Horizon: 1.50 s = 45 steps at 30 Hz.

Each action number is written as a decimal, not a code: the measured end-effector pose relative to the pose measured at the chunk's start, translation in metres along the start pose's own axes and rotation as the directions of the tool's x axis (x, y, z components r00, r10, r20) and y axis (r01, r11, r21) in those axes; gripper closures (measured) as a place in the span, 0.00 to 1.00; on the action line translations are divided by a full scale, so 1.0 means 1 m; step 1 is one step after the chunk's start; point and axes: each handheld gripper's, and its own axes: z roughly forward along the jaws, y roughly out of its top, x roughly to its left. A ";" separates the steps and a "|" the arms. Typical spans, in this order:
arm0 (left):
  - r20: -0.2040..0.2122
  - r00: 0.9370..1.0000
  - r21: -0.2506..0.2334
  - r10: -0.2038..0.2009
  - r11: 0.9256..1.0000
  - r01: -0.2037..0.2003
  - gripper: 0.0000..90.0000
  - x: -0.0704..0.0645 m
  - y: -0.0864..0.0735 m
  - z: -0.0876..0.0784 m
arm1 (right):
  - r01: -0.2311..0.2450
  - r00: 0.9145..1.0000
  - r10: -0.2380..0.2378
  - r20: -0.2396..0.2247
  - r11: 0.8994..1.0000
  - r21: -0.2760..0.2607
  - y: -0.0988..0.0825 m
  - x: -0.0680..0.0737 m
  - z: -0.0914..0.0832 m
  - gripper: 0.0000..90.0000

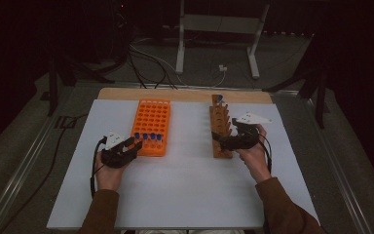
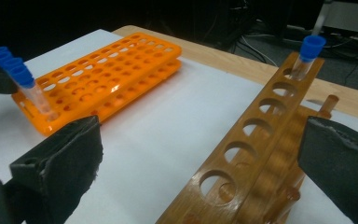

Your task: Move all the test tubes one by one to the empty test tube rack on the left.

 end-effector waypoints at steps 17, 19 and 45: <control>-0.034 0.998 -0.082 -0.061 0.995 0.058 0.15 -0.003 -0.001 -0.019 | 0.019 0.999 -0.020 0.042 1.000 0.022 0.025 -0.011 0.016 0.00; -0.043 0.997 -0.082 -0.069 0.995 0.065 0.05 -0.002 0.000 -0.019 | 0.007 0.999 -0.007 0.039 1.000 0.017 0.028 -0.013 0.018 0.00; -0.059 0.993 -0.103 -0.100 0.990 0.093 0.01 0.001 0.000 -0.017 | -0.099 0.986 0.090 0.139 0.994 0.054 0.048 -0.070 0.079 0.19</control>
